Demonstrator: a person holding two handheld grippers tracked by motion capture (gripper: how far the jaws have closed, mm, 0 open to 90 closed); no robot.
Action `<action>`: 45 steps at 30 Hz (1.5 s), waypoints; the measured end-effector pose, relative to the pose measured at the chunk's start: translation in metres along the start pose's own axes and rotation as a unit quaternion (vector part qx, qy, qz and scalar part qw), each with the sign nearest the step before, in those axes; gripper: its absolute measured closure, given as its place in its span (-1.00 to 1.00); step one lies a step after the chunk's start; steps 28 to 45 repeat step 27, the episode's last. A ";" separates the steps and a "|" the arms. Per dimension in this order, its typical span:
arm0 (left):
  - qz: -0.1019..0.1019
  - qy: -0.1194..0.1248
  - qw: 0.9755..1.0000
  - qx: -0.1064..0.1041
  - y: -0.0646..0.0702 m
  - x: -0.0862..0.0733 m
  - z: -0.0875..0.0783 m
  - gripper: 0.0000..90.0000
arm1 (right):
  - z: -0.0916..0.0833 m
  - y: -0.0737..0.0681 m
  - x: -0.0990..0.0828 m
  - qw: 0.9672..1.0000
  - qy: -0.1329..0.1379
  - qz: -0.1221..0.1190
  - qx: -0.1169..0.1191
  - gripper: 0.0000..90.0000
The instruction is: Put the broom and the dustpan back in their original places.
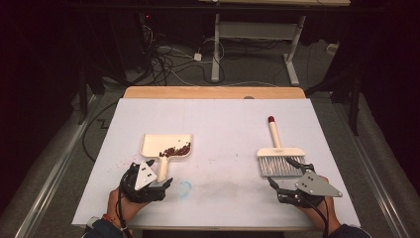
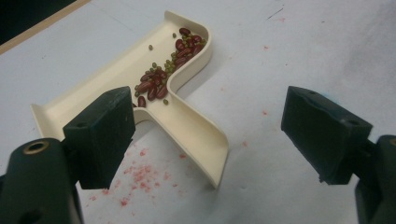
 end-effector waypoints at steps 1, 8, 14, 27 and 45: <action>0.000 0.000 1.000 0.001 0.000 0.000 0.000 -0.62 | 0.000 0.000 0.000 1.000 0.000 -0.001 -0.001 -0.58; 0.000 -0.002 1.000 -0.001 0.000 0.000 0.001 -0.62 | 0.000 0.000 0.000 1.000 -0.002 0.001 0.000 -0.58; 0.008 -0.005 1.000 -0.001 0.003 0.002 0.004 -0.62 | 0.001 0.002 0.001 1.000 -0.003 0.007 0.001 -0.58; 0.016 -0.007 1.000 -0.004 0.006 0.004 0.005 -0.61 | -0.001 0.005 0.001 1.000 -0.005 0.010 0.003 -0.58; 0.016 -0.007 1.000 -0.004 0.006 0.004 0.005 -0.61 | -0.001 0.005 0.001 1.000 -0.005 0.010 0.003 -0.58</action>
Point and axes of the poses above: each handheld gripper's, and its own axes: z roughly forward along the jaws, x roughly out of its top, y roughly to its right, the point moved 10 cm from there along z, roughly forward along the jaws, and after that the axes turned 8 degrees about -x, right-handed, at the moved point
